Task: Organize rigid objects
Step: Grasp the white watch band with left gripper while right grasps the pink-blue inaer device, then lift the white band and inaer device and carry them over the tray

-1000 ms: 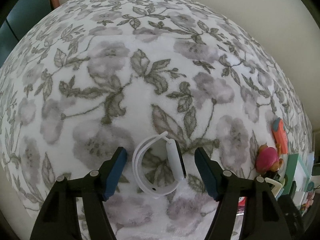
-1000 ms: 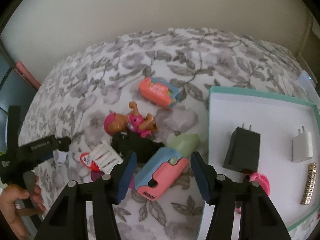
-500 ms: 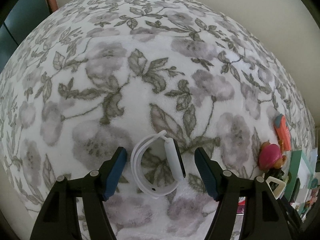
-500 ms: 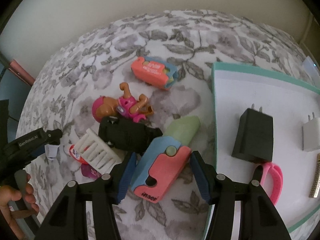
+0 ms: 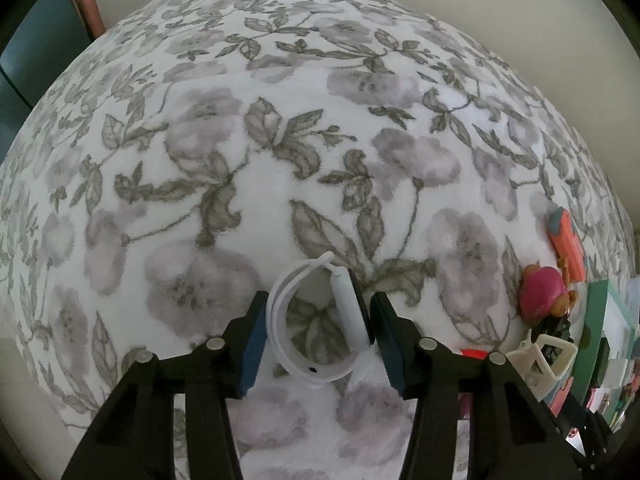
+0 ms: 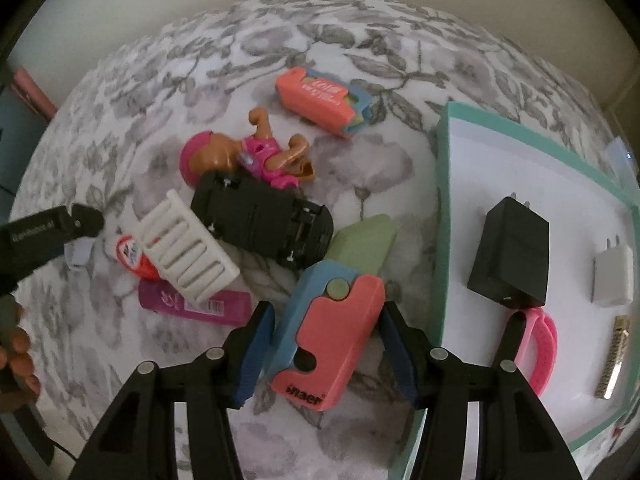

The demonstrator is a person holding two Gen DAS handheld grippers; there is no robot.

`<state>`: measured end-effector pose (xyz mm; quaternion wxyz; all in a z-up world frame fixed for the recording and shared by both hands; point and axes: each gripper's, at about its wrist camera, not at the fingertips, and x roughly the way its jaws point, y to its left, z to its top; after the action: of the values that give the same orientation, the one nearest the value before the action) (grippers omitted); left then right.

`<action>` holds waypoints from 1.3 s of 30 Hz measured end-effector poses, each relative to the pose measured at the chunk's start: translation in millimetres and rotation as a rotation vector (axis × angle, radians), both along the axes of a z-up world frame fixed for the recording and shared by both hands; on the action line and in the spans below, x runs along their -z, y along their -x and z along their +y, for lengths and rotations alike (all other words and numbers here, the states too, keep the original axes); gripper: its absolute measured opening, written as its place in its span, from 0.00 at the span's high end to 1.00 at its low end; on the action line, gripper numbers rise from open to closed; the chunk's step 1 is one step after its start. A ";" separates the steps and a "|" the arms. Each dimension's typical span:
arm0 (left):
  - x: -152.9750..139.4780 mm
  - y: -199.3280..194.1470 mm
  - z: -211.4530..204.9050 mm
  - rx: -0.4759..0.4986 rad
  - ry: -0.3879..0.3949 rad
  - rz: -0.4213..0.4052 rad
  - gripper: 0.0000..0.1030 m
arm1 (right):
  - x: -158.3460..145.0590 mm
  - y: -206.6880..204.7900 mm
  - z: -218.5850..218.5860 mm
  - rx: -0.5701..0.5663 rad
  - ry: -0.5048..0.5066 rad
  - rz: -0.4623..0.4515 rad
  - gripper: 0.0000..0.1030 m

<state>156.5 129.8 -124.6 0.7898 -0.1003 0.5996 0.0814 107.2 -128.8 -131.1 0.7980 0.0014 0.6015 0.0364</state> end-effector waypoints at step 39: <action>-68.7 6.8 -72.3 0.104 -0.050 -0.172 0.50 | -36.2 23.9 -31.7 0.040 -0.176 -0.106 0.57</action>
<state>149.7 57.4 -55.9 0.8439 -0.0560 0.5315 0.0465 83.2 -160.5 -95.0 0.8262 0.0814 0.5527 0.0732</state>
